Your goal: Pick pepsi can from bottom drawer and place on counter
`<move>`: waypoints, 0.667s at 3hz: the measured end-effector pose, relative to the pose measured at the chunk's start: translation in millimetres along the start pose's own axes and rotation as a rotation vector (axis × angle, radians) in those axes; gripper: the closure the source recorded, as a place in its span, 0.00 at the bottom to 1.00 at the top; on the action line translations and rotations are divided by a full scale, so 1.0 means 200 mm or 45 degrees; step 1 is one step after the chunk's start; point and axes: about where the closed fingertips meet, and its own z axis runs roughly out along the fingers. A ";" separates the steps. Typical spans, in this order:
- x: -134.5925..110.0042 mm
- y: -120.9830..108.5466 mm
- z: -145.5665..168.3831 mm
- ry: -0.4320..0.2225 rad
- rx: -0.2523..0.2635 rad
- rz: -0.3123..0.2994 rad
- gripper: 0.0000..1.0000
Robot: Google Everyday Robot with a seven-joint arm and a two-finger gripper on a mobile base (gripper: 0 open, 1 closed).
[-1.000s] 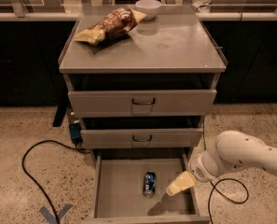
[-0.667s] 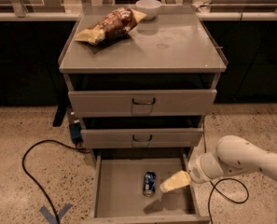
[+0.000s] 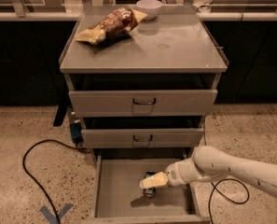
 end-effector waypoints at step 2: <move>0.09 -0.11 0.42 0.186 0.156 0.078 0.00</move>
Offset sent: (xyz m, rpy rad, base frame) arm 0.0005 0.0531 -0.1265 -0.3095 0.1841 0.0165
